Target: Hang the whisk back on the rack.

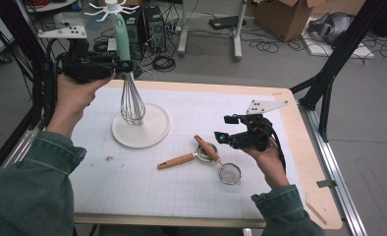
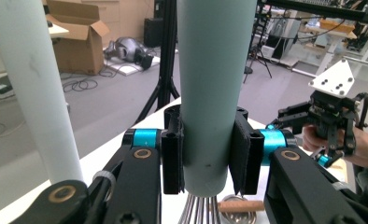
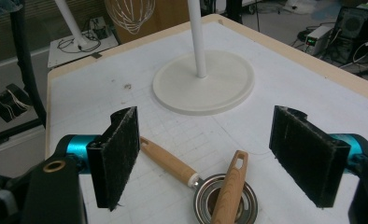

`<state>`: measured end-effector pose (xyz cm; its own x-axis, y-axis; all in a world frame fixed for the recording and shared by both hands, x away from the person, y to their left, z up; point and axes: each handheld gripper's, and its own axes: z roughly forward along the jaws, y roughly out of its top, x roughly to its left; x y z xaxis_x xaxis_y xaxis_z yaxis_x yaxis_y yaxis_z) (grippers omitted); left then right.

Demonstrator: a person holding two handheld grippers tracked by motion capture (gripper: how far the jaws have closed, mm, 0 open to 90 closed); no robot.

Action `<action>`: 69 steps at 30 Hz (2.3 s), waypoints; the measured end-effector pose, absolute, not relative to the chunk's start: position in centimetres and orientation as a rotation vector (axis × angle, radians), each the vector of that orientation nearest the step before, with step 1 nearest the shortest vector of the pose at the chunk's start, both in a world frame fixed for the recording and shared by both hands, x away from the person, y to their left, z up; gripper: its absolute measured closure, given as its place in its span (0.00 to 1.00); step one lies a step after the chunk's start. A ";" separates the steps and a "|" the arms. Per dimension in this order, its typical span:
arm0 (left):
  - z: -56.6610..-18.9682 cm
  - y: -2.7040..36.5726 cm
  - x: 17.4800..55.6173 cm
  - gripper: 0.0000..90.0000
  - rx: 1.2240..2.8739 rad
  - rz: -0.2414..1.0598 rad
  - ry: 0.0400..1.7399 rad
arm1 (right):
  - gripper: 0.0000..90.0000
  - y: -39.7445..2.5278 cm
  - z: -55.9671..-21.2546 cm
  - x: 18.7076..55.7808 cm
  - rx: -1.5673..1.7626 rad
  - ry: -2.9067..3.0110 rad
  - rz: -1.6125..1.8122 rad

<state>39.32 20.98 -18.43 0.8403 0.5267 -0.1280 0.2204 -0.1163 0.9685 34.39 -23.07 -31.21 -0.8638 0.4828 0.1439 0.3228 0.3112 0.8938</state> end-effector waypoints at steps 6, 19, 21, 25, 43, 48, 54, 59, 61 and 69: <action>-18.4 20.5 39.5 0.77 1.704 0.342 0.615 | 0.26 -23.1 -31.2 34.3 0.747 2.417 1.599; -18.5 20.3 39.6 0.77 1.694 0.414 0.687 | 0.26 -23.0 -31.2 34.3 0.732 2.417 1.603; -18.6 20.5 39.6 0.77 1.691 0.420 0.691 | 0.26 -22.9 -31.2 34.3 0.734 2.421 1.603; -18.7 20.9 39.7 0.77 1.685 0.422 0.703 | 0.26 -22.8 -31.2 34.3 0.732 2.417 1.606; -19.1 22.7 39.1 0.70 1.692 0.405 0.701 | 0.26 -23.1 -31.2 34.4 0.739 2.411 1.606; -19.0 23.5 38.8 0.65 1.704 0.419 0.700 | 0.26 -23.1 -31.1 34.4 0.736 2.410 1.611; -18.6 24.6 38.3 0.63 1.710 0.413 0.689 | 0.26 -23.4 -31.2 34.6 0.751 2.408 1.612; -18.0 25.2 38.0 0.70 1.697 0.402 0.669 | 0.26 -23.6 -31.2 34.6 0.756 2.405 1.611; -17.7 25.3 37.7 0.76 1.693 0.405 0.662 | 0.26 -23.7 -31.3 34.6 0.754 2.402 1.607; -16.2 25.5 37.0 0.96 1.696 0.376 0.632 | 0.26 -24.1 -31.3 34.3 0.753 2.406 1.607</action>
<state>37.01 25.54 -16.20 0.7982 0.5954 -0.0911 0.2043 -0.1253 0.9709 34.34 -24.07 -31.29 -0.8624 0.4844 0.1473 0.3217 0.2997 0.8982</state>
